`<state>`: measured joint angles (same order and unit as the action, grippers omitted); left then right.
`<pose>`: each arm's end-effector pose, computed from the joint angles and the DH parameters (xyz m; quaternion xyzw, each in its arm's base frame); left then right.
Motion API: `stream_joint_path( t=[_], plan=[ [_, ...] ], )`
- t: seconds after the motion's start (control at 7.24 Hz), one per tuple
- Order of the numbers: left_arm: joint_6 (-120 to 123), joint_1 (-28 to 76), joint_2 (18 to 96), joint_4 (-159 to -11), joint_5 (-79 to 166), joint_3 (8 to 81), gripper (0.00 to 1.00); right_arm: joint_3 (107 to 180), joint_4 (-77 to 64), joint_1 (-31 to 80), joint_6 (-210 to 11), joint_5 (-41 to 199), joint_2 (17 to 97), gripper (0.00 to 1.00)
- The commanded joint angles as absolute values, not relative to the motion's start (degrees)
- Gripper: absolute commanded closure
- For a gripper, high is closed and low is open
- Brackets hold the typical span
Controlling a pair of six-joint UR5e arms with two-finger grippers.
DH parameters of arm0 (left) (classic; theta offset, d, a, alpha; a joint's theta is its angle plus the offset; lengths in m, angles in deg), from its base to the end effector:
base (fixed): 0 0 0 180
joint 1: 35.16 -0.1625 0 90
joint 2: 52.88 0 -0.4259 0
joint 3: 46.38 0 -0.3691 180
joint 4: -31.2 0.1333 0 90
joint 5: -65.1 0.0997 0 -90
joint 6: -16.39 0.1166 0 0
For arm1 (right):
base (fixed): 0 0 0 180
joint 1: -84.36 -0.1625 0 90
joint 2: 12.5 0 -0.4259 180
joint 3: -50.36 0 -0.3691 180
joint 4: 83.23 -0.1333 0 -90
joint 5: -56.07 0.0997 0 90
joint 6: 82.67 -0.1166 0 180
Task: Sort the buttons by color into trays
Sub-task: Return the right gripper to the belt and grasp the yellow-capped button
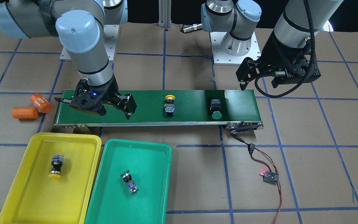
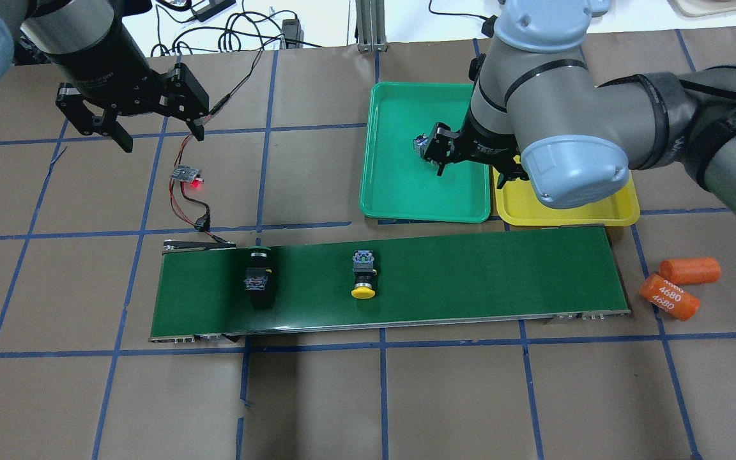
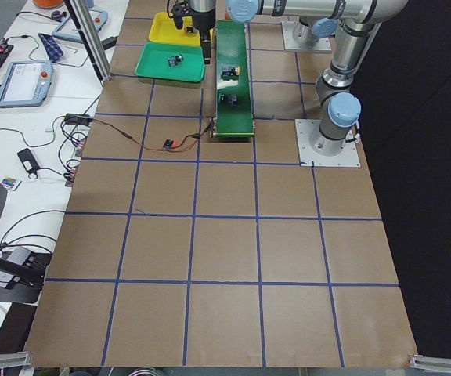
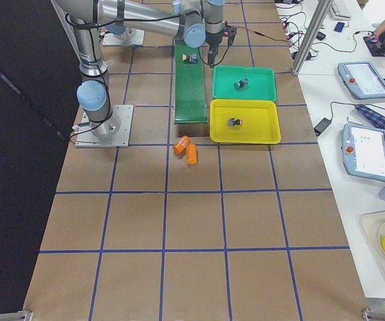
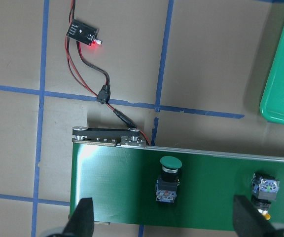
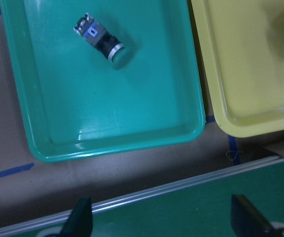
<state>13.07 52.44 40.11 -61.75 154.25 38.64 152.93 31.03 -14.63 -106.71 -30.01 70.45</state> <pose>-0.1144 -0.4941 0.4824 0.0500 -0.9987 -0.0084 0.0073 0.2190 -0.4804 0.3534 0.1294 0.9902 -0.0291 0.0443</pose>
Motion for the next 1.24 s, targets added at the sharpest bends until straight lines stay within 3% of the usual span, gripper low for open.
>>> stream_joint_path(
  t=[0.0,0.41,1.11],
  plan=[
    [15.3,52.3,40.1,-65.2,155.7,37.5,0.00,155.0,31.1,-15.8,-106.9,-24.1,68.5,0.00],
    [16.0,52.0,40.2,-65.0,156.0,37.8,0.00,155.0,33.8,-24.2,-108.9,-24.2,63.9,0.00],
    [16.2,52.2,39.7,-64.4,156.2,38.2,0.00,155.6,33.8,-24.6,-109.2,-25.0,60.8,0.00]
  ],
)
